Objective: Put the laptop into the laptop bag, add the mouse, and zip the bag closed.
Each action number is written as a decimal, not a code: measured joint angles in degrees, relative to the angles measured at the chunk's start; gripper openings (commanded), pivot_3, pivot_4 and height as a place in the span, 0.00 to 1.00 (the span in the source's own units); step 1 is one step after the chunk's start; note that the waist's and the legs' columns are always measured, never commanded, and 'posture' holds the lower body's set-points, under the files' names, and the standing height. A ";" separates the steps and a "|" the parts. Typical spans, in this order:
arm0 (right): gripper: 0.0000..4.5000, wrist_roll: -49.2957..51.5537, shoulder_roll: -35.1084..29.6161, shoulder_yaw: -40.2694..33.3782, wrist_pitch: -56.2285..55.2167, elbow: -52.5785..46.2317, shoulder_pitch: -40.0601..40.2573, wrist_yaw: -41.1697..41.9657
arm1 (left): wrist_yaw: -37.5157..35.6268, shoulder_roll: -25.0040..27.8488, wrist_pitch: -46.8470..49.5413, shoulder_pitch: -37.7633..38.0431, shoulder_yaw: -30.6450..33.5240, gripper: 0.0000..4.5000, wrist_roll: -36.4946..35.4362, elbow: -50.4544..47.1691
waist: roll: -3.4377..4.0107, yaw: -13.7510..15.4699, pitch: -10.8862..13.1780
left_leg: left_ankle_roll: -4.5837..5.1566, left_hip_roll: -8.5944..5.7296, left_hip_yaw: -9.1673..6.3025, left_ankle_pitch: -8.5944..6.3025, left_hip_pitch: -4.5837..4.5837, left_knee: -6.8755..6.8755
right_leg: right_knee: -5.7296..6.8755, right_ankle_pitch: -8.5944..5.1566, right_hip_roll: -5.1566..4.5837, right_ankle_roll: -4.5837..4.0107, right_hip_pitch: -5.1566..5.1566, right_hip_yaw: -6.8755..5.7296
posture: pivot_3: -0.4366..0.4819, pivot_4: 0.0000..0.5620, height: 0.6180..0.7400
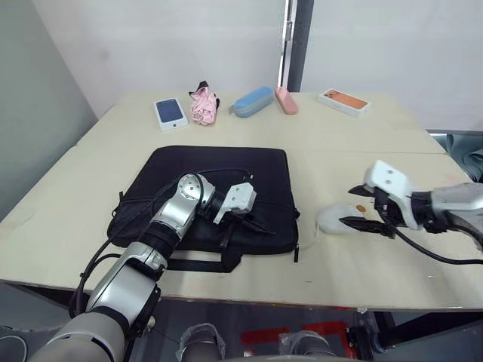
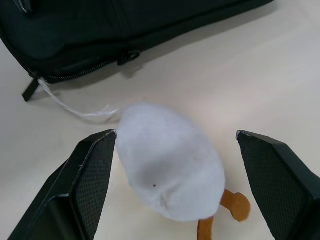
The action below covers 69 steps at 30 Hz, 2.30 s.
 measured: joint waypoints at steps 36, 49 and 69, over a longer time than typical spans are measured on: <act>0.01 -11.90 15.64 7.38 0.54 26.03 -20.05 -8.84 | 3.13 4.14 -13.77 2.77 -4.49 0.00 6.83 0.42 | 0.10 -1.08 -0.32 | -0.06 -0.09 0.25 -0.03 1.02 -0.17 | 0.40 0.03 -0.18 -0.07 0.67 0.13 | 0.48 0.27 1.00; 0.38 -13.32 14.99 9.59 2.77 27.30 -20.47 -3.41 | 3.13 4.34 -13.30 2.50 -3.88 0.00 6.45 0.61 | 0.12 -0.77 -0.31 | -0.05 -0.02 0.40 -0.03 0.97 -0.45 | -0.10 0.03 -0.13 -0.06 0.68 0.14 | 0.48 0.27 1.00; 1.00 4.34 2.01 -12.93 16.00 22.40 -17.37 7.30 | 3.48 24.93 29.22 3.42 20.20 0.58 -15.81 -22.25 | 0.14 0.32 0.08 | 0.23 0.20 0.51 0.05 -0.14 -0.85 | -0.94 -0.11 0.27 -0.15 -0.33 0.05 | 0.48 0.27 1.00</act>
